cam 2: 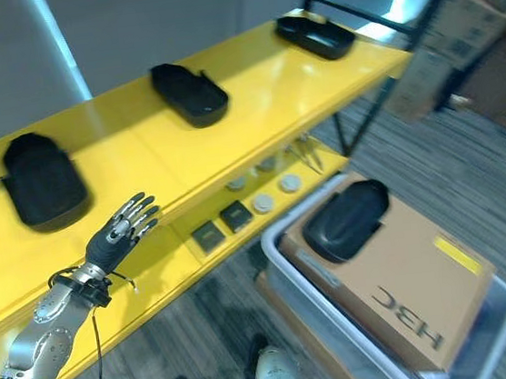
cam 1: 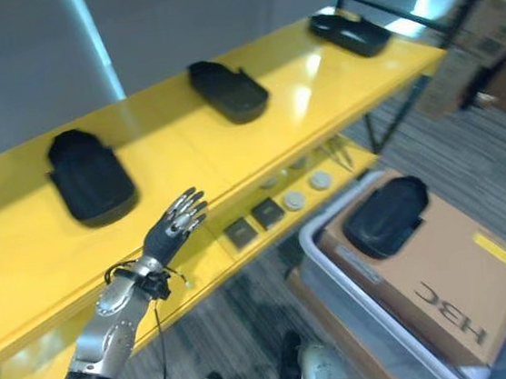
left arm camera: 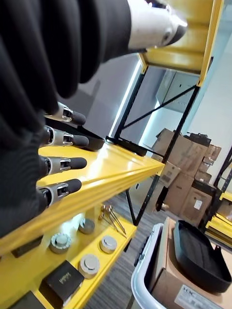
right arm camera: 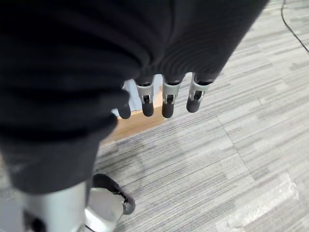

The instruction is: Move parts from the plastic box to the shelf.

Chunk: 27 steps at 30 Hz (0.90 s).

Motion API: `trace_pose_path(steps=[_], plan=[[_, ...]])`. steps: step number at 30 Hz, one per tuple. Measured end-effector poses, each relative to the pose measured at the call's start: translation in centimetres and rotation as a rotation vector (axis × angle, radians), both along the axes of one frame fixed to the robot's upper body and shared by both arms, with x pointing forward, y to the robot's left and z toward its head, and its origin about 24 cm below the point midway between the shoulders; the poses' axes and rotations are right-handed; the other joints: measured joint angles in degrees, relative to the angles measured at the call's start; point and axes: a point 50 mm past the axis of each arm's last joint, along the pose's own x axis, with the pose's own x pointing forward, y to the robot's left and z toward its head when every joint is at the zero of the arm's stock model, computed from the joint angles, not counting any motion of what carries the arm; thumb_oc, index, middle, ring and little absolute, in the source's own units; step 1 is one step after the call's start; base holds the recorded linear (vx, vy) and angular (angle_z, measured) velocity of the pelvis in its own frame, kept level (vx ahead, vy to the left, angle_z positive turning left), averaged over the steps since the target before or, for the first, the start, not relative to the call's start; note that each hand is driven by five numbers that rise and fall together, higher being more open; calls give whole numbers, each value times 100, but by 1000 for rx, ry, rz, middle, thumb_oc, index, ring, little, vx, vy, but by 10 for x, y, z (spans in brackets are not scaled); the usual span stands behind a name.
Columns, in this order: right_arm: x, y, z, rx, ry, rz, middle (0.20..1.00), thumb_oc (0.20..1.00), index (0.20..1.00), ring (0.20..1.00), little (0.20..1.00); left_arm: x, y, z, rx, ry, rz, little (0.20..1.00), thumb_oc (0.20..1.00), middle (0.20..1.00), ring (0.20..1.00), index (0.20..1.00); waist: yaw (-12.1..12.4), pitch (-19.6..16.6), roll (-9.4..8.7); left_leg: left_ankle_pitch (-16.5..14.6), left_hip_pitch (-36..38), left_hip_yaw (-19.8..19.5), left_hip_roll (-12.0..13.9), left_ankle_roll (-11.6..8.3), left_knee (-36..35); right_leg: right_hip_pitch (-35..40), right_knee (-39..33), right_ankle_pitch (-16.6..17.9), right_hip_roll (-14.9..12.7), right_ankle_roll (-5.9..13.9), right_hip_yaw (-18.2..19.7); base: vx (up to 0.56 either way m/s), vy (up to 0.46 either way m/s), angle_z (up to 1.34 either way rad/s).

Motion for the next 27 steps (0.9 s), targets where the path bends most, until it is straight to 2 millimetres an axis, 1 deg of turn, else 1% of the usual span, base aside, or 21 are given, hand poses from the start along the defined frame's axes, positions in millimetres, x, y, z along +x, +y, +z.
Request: trace_pose_path(steps=[1,2,3,4,5,6,8,10,12,13,14,15,16,17,18,19,20,21,23,24,27], plan=[[6,0,1,-11,-12,37,1000,1000,1000,1000,1000,1,2,-5,-6,24,22,1000,1000,1000,1000,1000,-55,4,31,-86,-77,-103,3,60,106,-8,-180,267,187,-206,96,-45,-234,-188],[16,-4,4,-28,-25,77,1000,1000,1000,1000,1000,1,3,-10,-21,48,43,1000,1000,1000,1000,1000,-20,29,149,-123,-107,-44,41,108,7,-57,-587,752,453,74,77,16,-276,-195],[26,-5,6,-35,-49,82,1000,1000,1000,1000,1000,4,2,-11,-26,56,58,1000,1000,1000,1000,1000,43,9,318,-56,-97,53,196,67,-117,-92,-904,839,538,412,-106,49,-212,-172],[26,-3,5,-30,-53,74,1000,1000,1000,1000,1000,11,-2,-11,-40,57,60,1000,1000,1000,1000,1000,-67,16,301,-26,-118,154,196,40,-49,-39,-742,446,327,147,-505,57,-177,-103],[20,-2,4,-25,-46,49,1000,1000,1000,1000,1000,18,-10,-11,-75,57,71,1000,1000,1000,1000,1000,-151,5,272,-160,-78,132,184,31,42,154,-710,331,222,153,-455,65,-181,-41],[10,-2,2,-29,-19,29,1000,1000,1000,1000,1000,20,-16,-10,-91,54,67,1000,1000,1000,1000,1000,-224,3,249,-229,-88,96,216,-33,121,197,-720,314,300,-91,-361,97,-259,-18],[-12,-5,1,-39,3,-58,1000,1000,1000,1000,1000,24,-20,-11,-34,51,89,1000,1000,1000,1000,1000,-395,-38,259,-259,-47,159,388,-117,319,150,-619,140,419,-292,-339,129,-308,-21],[-14,-9,2,-60,-19,-98,1000,1000,1000,1000,1000,23,-11,-34,59,137,157,1000,1000,1000,1000,1000,-378,-175,266,-335,-43,305,559,-206,569,142,-658,3,586,-482,-205,142,-303,-64],[8,-12,5,-62,-122,-191,1000,1000,1000,1000,1000,11,10,-69,145,284,274,1000,1000,1000,1000,1000,-143,-238,61,-153,-760,-505,953,-513,2412,190,-740,-191,818,-631,-102,86,-212,-120],[14,-17,8,-69,-162,-243,1000,1000,1000,1000,1000,4,19,-80,186,329,316,1000,1000,1000,1000,1000,32,-248,-98,233,-1359,-1269,1002,-664,3625,164,-777,-43,814,-980,261,-6,87,-151],[23,-23,13,-89,-206,-237,1000,1000,1000,1000,1000,-8,25,-94,218,394,346,1000,1000,1000,1000,1000,198,-258,-132,214,-1729,-1827,908,-646,4153,184,-831,153,853,-1125,609,32,154,-164],[38,-31,21,-111,-285,-225,1000,1000,1000,1000,1000,-22,29,-108,248,454,357,1000,1000,1000,1000,1000,247,-281,-151,31,-2029,-2285,725,-636,4070,176,-949,216,905,-958,780,139,212,-262],[89,-45,48,-133,-497,-225,1000,1000,1000,1000,1000,-52,33,-136,363,570,365,1000,1000,1000,1000,1000,396,-240,357,3,-2171,-2756,499,-361,1955,-84,-182,-474,949,-561,1136,294,382,-217],[99,-54,61,-151,-568,-224,1000,1000,1000,1000,1000,-57,38,-143,452,595,350,1000,1000,1000,1000,1000,140,-185,394,259,-2087,-2794,430,-300,1028,142,17,-476,624,-549,1291,310,533,-179],[104,-52,71,-151,-610,-229,1000,1000,1000,1000,1000,-72,43,-153,528,622,337,1000,1000,1000,1000,1000,47,-313,432,422,-2092,-3077,189,-288,574,303,-277,-371,673,-500,1371,257,571,-84],[141,-41,114,-113,-829,-178,1000,1000,1000,1000,1000,-103,65,-175,648,759,392,1000,1000,1000,1000,1000,-118,-255,549,554,-1835,-3553,-88,-228,-182,346,-459,-306,793,-410,1729,114,473,-172],[168,-24,155,-50,-1051,-124,1000,1000,1000,1000,1000,-139,80,-194,735,931,444,1000,1000,1000,1000,1000,-153,-166,485,552,-1534,-3460,-317,21,-399,402,-643,-84,716,-469,1978,89,331,-203],[184,-27,180,-47,-1185,-135,1000,1000,1000,1000,1000,-159,77,-205,828,1008,406,1000,1000,1000,1000,1000,-220,-154,472,482,-1519,-2973,-278,137,162,526,-829,33,732,-528,2002,108,304,-117],[177,-64,189,-165,-1181,-204,1000,1000,1000,1000,1000,-150,51,-207,873,927,284,1000,1000,1000,1000,1000,-291,-134,418,430,-1322,-2654,-246,140,459,686,-959,49,557,-424,1708,86,221,41],[183,-69,199,-178,-1216,-219,1000,1000,1000,1000,1000,-141,42,-204,882,872,260,1000,1000,1000,1000,1000,-269,-133,443,513,-1103,-2628,-243,135,78,621,-876,74,509,-287,1686,59,163,43],[210,-43,217,-91,-1305,-163,1000,1000,1000,1000,1000,-141,44,-204,927,864,264,1000,1000,1000,1000,1000,-28,-7,217,728,-917,-2546,-554,319,-270,590,-845,73,182,-59,1753,30,84,1]])
